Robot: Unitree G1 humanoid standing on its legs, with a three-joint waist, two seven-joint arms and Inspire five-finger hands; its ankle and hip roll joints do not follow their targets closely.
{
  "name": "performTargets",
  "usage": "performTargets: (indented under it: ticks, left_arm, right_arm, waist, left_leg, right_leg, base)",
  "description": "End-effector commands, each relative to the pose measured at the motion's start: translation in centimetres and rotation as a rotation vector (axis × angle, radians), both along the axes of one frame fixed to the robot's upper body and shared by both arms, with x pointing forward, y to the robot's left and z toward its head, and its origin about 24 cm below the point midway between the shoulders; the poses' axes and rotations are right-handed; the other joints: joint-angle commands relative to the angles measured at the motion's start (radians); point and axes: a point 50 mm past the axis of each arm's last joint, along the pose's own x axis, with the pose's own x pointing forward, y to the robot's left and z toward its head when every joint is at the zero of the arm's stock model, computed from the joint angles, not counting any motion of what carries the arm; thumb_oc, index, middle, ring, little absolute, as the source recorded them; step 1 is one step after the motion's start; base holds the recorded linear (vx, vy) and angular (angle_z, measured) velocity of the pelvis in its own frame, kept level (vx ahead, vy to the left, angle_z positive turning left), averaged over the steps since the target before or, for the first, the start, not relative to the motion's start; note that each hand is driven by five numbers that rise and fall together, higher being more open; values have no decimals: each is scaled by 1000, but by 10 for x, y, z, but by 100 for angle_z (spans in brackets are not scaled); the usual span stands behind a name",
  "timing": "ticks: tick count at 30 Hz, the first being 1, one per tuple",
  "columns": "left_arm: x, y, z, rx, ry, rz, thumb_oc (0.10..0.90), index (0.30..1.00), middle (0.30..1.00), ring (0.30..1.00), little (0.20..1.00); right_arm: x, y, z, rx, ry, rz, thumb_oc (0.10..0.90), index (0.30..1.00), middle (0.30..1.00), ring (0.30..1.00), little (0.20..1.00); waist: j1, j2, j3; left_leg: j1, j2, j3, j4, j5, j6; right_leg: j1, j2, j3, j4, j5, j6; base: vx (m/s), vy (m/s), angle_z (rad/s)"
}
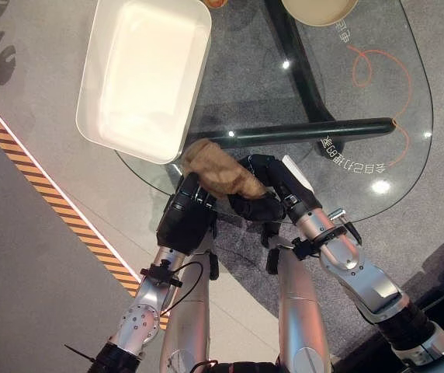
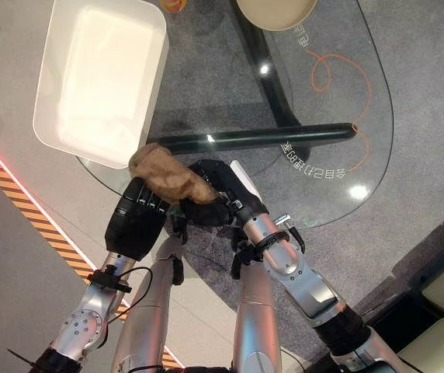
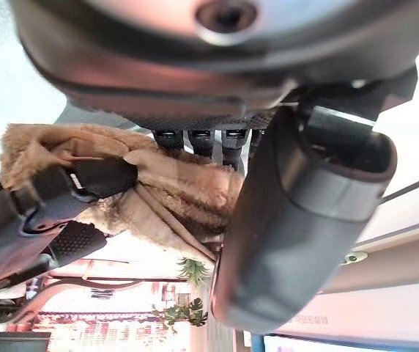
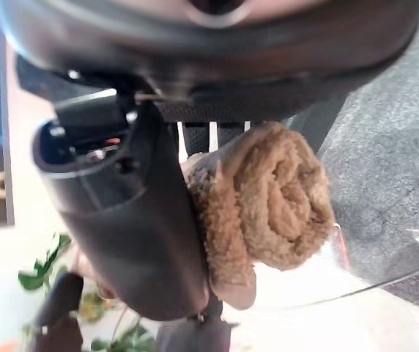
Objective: Wipe the table with a cloth and put it in the basket.
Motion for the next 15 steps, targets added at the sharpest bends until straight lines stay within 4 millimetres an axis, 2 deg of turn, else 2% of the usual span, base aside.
performTargets:
  ticks: [1,5,15]
  left_arm:
    - [-13,-17,57,20,-327,-104,800,900,900,900,900]
    - [-15,-17,61,33,-360,-103,800,900,900,900,900]
    - [-16,-18,65,22,-390,-112,800,900,900,900,900]
  right_arm:
    - [-36,34,42,-53,-227,284,100,300,300,300,200]
    - [-34,34,38,-143,-217,274,100,300,300,300,200]
    - [-30,35,29,-195,-195,233,100,300,300,300,200]
  waist:
    - [14,-22,-28]
    - [16,-23,-28]
    - [20,-27,-28]
  left_leg:
    - [16,-46,88,122,-174,17]
    - [14,-46,88,121,-174,16]
    - [8,-45,87,122,-174,13]
  right_leg:
    - [12,80,-19,-163,117,13]
    - [11,80,-21,-166,116,14]
    - [9,77,-24,-168,117,17]
  base:
    - [0,0,0]
    - [0,0,0]
    - [0,0,0]
